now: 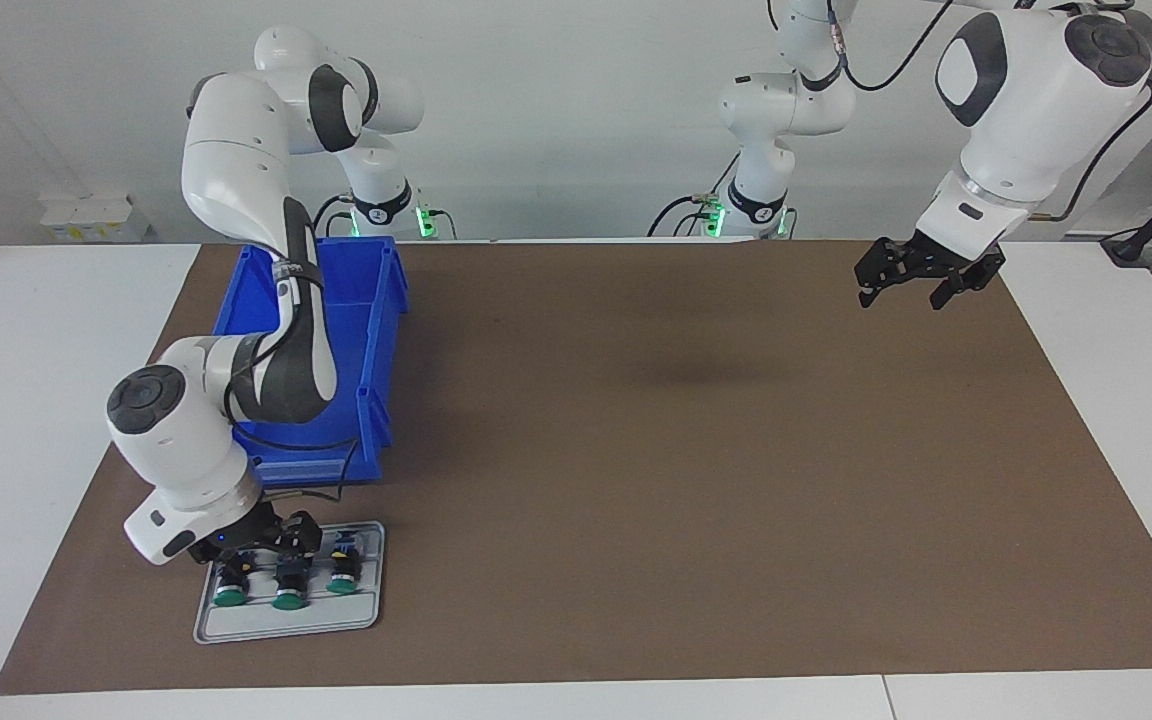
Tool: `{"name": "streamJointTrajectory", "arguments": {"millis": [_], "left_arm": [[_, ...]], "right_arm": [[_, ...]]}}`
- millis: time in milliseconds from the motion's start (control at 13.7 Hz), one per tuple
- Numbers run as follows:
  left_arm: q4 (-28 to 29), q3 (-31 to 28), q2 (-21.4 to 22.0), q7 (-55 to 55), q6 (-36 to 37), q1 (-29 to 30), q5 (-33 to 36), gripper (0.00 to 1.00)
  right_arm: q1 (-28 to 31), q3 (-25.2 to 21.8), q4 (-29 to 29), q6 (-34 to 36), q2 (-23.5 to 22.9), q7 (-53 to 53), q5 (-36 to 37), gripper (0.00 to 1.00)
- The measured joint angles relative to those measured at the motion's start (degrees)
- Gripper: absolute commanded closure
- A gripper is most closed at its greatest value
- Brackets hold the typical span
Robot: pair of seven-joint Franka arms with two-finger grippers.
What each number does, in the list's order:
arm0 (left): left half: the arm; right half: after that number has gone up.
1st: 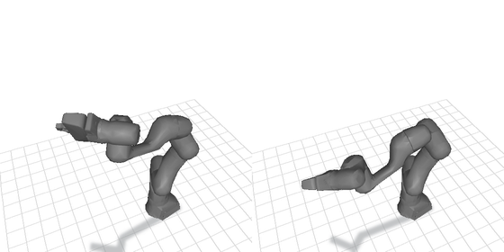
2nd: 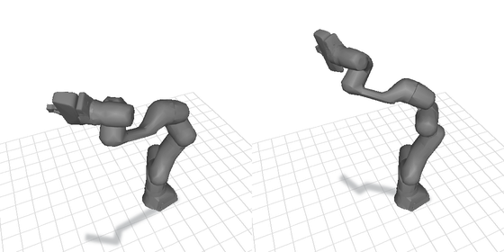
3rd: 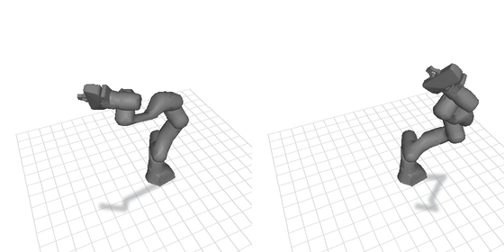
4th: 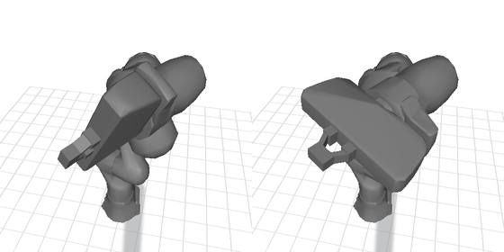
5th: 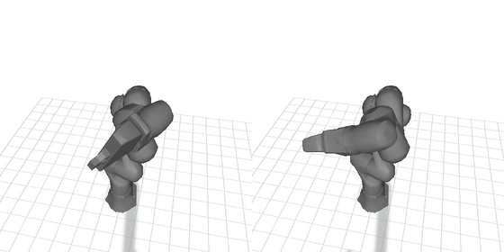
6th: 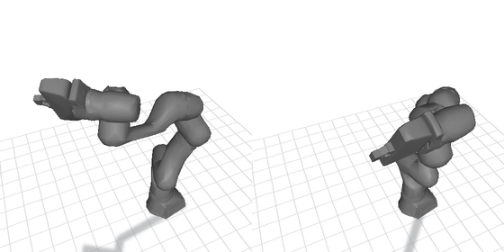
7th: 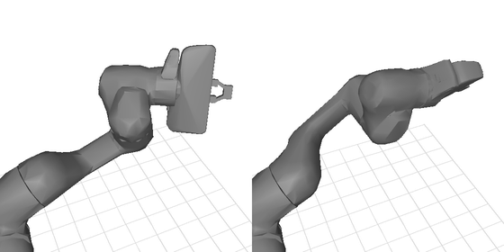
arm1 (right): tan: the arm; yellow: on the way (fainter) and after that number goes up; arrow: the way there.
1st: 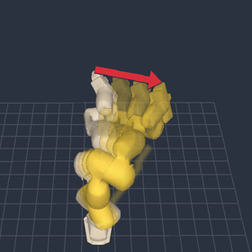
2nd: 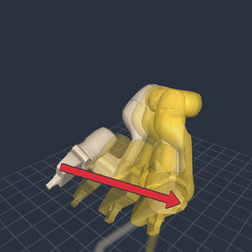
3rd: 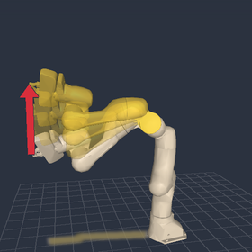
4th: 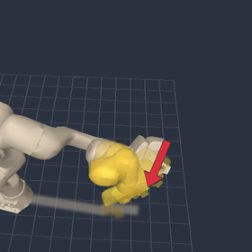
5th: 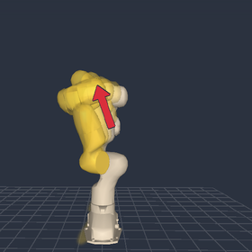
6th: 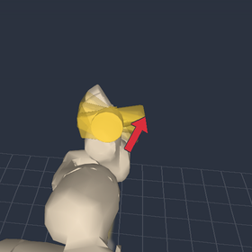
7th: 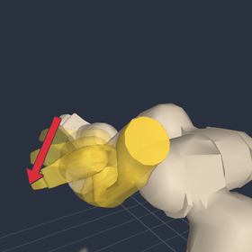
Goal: Place and press button with both arms
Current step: 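Reach the right gripper to the tray and grasp the middle green button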
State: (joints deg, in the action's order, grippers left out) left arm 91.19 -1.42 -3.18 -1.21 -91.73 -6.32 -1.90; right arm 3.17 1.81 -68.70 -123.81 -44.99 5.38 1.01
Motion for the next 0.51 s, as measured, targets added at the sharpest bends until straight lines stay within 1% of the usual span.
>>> {"name": "streamJointTrajectory", "arguments": {"millis": [291, 509], "left_arm": [[0.0, 0.0, 0.0, 0.0, 0.0, 0.0, 0.0, 0.0], [0.0, 0.0, 0.0, 0.0, 0.0, 0.0, 0.0, 0.0]], "right_arm": [[-0.06, 0.25, -0.7, -2.84, -0.77, 0.12, -0.01, 0.1], [-0.06, 0.46, -2.81, -3.97, -0.83, 0.12, -0.03, 0.12]]}}
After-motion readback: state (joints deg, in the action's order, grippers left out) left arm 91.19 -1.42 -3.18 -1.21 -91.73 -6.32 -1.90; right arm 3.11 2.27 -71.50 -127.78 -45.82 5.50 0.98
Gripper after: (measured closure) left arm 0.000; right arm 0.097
